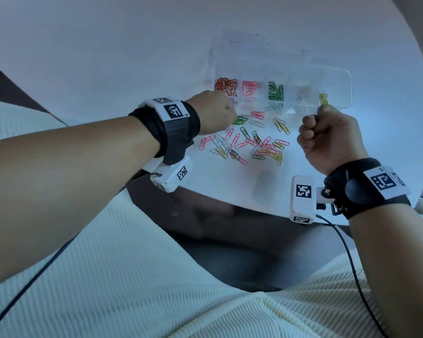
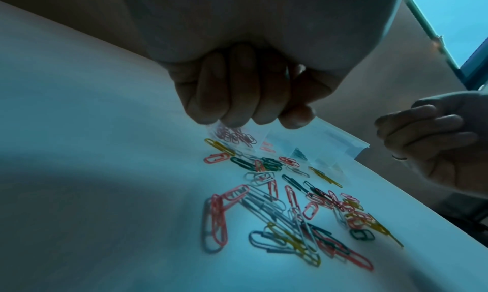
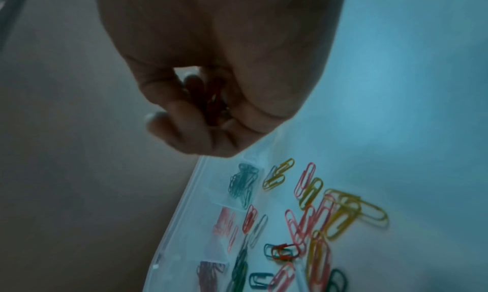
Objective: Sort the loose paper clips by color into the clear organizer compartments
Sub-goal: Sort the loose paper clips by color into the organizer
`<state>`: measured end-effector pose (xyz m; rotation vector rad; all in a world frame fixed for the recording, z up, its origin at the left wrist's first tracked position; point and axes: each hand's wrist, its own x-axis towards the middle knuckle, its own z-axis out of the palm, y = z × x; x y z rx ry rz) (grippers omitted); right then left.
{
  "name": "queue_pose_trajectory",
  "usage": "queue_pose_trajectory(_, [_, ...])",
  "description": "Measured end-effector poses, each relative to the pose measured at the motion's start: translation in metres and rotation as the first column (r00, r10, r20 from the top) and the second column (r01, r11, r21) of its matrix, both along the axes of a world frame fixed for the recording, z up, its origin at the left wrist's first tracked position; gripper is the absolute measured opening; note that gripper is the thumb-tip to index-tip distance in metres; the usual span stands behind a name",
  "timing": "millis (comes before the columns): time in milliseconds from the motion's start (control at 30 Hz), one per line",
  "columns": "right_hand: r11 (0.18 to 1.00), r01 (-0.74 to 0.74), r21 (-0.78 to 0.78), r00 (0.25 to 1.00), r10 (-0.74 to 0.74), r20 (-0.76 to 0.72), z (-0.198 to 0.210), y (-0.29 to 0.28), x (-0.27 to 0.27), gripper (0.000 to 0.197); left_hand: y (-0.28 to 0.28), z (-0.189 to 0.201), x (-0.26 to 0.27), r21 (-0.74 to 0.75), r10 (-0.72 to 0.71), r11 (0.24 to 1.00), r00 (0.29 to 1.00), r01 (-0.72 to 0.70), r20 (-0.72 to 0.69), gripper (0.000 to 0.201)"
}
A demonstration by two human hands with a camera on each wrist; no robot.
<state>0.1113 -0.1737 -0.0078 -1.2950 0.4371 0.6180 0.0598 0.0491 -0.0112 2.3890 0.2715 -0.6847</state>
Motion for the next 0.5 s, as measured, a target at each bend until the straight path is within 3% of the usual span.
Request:
queue_pose_trajectory(100, [0.973,-0.153,-0.174,0.985,0.164,0.05,-0.001,0.002,0.001,0.025,-0.001,-0.007,-0.003,-0.003,-0.03,1.0,0.999,0.03,-0.015,0.019])
queue_pose_trajectory(233, [0.836,-0.299,-0.46,0.931,0.362,0.051,0.001,0.009,-0.006,0.031,-0.003,-0.004,-0.009,0.022,-0.102,0.994,0.992,0.104,-0.078,0.022])
queue_pose_trajectory(300, [0.682,-0.347,-0.643,0.89,0.457,0.004,0.002,0.014,-0.011,0.03,-0.001,-0.002,-0.008,0.059,-0.128,0.989,0.988,0.133,-0.082,0.024])
queue_pose_trajectory(400, [0.379,-0.38,-0.844,0.795,0.601,-0.088,0.004,0.018,-0.014,0.02,0.0,0.003,-0.004,0.091,-0.167,0.981,0.984,0.173,-0.067,0.022])
queue_pose_trajectory(500, [0.228,-0.342,-0.912,0.742,0.66,-0.113,0.009,0.023,-0.011,0.022,-0.001,0.01,0.004,0.097,-0.163,0.982,0.986,0.165,-0.022,0.024])
